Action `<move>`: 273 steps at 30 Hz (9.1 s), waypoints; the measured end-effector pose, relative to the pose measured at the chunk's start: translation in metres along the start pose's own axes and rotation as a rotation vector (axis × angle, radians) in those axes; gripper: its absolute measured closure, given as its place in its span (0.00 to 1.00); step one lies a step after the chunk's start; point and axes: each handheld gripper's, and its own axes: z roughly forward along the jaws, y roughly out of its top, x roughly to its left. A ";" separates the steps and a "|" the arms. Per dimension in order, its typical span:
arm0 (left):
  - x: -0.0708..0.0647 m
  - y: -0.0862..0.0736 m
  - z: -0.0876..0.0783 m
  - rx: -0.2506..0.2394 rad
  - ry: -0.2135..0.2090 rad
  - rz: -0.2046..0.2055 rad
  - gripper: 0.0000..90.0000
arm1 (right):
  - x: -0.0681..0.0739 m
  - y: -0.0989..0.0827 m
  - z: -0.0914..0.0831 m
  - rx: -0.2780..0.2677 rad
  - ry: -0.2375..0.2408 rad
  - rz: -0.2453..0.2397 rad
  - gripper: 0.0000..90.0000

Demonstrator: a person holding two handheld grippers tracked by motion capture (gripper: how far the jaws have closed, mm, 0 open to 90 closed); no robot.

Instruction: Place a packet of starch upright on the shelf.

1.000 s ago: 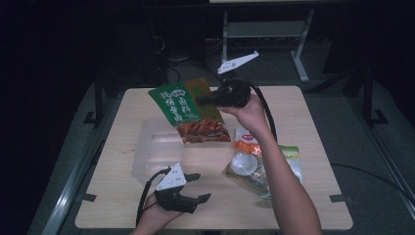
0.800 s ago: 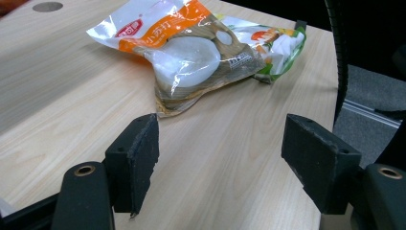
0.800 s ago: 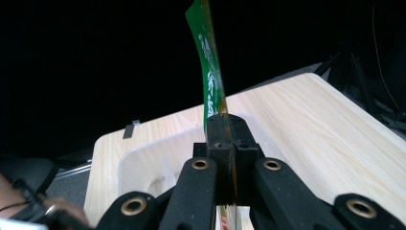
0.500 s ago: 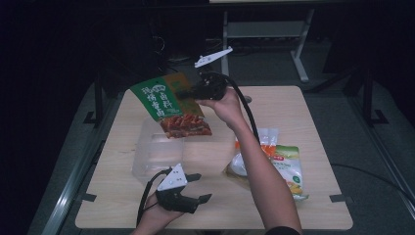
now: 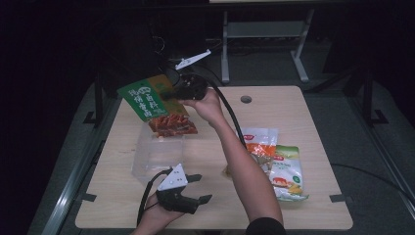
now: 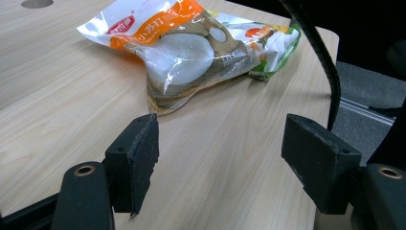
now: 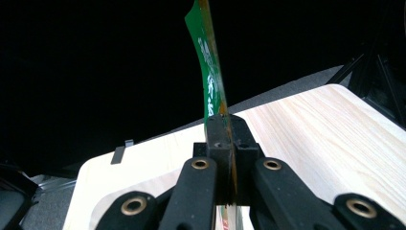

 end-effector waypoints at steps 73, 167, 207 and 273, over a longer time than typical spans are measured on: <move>-0.002 0.002 0.002 0.010 0.006 0.020 0.33 | -0.014 -0.064 0.046 -0.024 -0.076 0.087 1.00; -0.002 0.000 0.015 0.053 0.002 0.032 0.33 | 0.007 -0.139 -0.116 0.118 -0.166 0.146 0.55; -0.001 0.001 0.014 0.048 -0.004 0.031 0.33 | 0.018 -0.194 -0.201 0.161 -0.319 0.233 0.52; -0.005 0.008 0.028 0.055 -0.022 0.027 0.33 | 0.005 -0.248 -0.194 0.124 -0.280 0.323 1.00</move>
